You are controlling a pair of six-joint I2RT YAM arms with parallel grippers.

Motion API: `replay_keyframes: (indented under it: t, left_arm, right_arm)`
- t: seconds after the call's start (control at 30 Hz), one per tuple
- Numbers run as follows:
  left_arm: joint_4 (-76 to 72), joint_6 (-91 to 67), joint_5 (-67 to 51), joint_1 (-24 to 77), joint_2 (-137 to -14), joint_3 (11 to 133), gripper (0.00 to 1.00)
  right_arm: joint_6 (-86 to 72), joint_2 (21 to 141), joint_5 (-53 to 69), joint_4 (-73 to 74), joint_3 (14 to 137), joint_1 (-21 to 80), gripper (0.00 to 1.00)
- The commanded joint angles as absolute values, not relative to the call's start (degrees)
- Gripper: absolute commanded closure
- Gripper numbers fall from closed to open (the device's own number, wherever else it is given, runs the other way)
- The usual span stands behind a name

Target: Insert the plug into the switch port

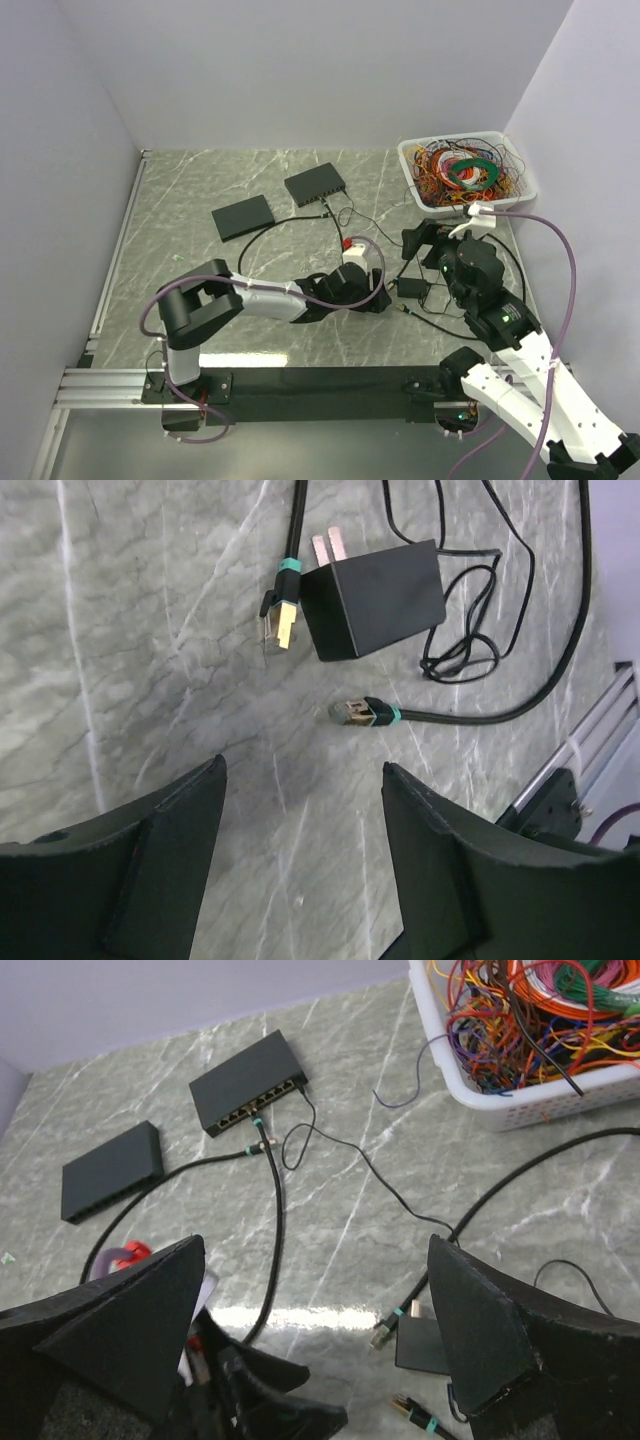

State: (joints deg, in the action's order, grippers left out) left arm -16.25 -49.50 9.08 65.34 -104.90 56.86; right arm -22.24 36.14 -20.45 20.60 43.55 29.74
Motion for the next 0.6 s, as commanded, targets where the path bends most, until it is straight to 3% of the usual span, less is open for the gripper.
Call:
replay_keyframes:
  t: [0.0,0.27,0.57]
  left_arm:
    - [-25.12,-56.24,6.86,65.13,-106.78,56.34,0.32]
    - [-38.83,-67.57,-2.01,65.13,-113.98,54.32,0.39]
    - [-41.92,-74.79,-0.18,65.13,-115.22,51.59,0.42]
  right_arm:
    - [-22.15,34.98,-21.71,22.50,43.25,29.79,0.02]
    - [-23.20,32.69,-18.63,21.00,40.52,29.71,0.02]
    - [-23.20,31.11,-17.58,21.36,39.90,29.71,0.02]
